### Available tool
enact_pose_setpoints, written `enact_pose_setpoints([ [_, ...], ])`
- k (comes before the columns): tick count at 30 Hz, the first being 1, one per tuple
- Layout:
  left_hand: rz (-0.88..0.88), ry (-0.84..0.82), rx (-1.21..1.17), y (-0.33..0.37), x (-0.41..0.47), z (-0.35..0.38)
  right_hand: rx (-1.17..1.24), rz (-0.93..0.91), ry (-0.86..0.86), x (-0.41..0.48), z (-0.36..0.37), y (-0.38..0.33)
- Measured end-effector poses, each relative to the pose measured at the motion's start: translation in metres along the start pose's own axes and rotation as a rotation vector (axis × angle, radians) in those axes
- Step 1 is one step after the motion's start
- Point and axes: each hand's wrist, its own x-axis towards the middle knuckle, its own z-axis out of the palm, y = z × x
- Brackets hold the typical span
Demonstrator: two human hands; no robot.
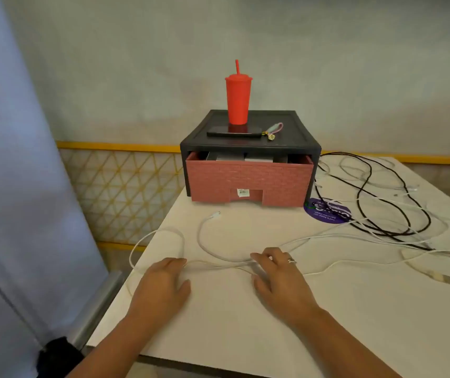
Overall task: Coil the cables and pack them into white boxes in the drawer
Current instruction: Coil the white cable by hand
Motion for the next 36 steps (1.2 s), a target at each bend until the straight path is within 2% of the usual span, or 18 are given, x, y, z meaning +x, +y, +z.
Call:
enact_pose_setpoints([
  [8,0.007,0.185,-0.011,-0.009,-0.005,0.011,-0.064,0.054,-0.081,0.003,-0.001,-0.002],
  [13,0.01,0.213,-0.047,-0.002,-0.002,0.02,-0.161,0.04,-0.139,0.005,0.001,0.002],
  [19,0.016,0.224,-0.082,0.008,0.003,0.027,-0.118,0.034,-0.055,0.013,0.009,0.015],
  [21,0.037,0.226,-0.071,0.011,0.005,0.028,-0.073,-0.014,0.044,0.015,0.008,0.02],
  [24,0.097,0.263,-0.037,0.014,0.003,0.029,0.005,-0.035,0.284,0.015,0.002,0.025],
  [30,0.166,0.374,-0.055,0.006,0.011,0.02,0.427,0.282,0.667,0.015,-0.015,0.033],
  [33,0.167,0.359,-0.159,-0.002,0.02,0.01,0.586,0.488,0.796,0.021,-0.025,0.048],
  [36,0.17,0.406,-0.273,-0.003,0.03,0.0,0.68,0.586,0.904,0.024,-0.037,0.059],
])
